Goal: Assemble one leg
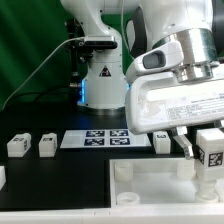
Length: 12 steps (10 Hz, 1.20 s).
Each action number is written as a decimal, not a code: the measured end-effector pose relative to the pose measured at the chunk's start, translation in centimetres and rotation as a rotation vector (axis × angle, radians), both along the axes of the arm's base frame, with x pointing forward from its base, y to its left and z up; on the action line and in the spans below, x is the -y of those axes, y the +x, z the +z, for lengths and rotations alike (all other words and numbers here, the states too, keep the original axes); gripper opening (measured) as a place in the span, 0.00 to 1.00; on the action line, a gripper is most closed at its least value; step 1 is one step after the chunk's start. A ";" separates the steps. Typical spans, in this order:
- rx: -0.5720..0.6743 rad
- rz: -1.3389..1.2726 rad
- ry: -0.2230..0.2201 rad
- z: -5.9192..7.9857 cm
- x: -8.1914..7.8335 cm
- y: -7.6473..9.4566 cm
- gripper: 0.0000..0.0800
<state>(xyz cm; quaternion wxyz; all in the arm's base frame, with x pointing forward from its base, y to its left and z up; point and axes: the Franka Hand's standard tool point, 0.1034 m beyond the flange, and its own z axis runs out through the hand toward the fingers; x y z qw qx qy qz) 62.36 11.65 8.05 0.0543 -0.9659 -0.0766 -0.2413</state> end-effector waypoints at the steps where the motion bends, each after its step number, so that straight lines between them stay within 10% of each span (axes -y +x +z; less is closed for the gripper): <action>1: 0.002 -0.001 0.001 -0.5 0.0 -0.1 0.36; 12: 0.083 -0.121 0.034 -1.2 0.0 -0.3 0.36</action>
Offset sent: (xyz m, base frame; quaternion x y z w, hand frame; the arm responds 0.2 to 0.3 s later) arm 0.0012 0.0034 -0.0069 -0.0060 0.0151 0.0045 0.9999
